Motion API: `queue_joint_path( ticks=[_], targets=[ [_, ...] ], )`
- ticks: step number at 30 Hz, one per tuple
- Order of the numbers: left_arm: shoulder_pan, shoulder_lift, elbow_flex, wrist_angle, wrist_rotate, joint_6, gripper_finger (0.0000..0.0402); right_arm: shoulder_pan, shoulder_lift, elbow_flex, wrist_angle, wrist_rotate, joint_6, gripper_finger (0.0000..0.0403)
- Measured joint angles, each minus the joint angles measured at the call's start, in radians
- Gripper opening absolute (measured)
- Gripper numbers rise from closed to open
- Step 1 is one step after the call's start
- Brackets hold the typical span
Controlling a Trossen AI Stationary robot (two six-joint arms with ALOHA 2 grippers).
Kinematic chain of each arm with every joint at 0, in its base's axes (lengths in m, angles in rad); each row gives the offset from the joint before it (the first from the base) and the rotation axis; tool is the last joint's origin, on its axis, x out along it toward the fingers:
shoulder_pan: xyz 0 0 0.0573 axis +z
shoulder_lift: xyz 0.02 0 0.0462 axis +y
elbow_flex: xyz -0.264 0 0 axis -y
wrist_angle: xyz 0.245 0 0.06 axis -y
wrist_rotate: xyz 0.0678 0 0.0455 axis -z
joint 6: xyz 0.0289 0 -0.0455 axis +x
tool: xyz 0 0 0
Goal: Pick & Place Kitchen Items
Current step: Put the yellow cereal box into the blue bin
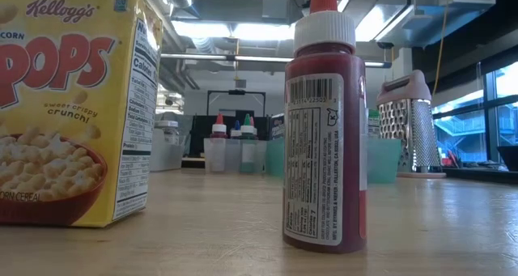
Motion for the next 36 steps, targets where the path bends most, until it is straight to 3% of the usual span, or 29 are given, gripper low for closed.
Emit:
queue_joint_path(
  ticks=[7, 14, 19, 26, 36],
  targets=[
    [0.001, 0.001, 0.0, 0.049, -0.087, -0.054, 0.0281, 0.038, 0.0, 0.0, -0.013, 0.0, 0.0, 0.0201],
    [-0.015, 0.012, 0.0, 0.049, -0.096, -0.101, 0.032, 0.059, 0.0, 0.0, -0.009, 0.007, 0.019, 0.0201],
    [-0.053, 0.051, 0.0, 0.032, -0.157, -0.126, 0.0342, 0.058, 0.0, 0.0, -0.009, 0.012, 0.05, 0.0201],
    [-0.146, 0.126, 0.0, -0.001, -0.129, -0.078, 0.0345, 0.058, 0.0, 0.0, -0.008, 0.035, 0.067, 0.0201],
    [-0.258, 0.254, 0.0, -0.165, -0.245, -0.138, 0.0345, 0.064, 0.0, 0.0, -0.007, 0.022, 0.068, 0.0201]
  ],
)
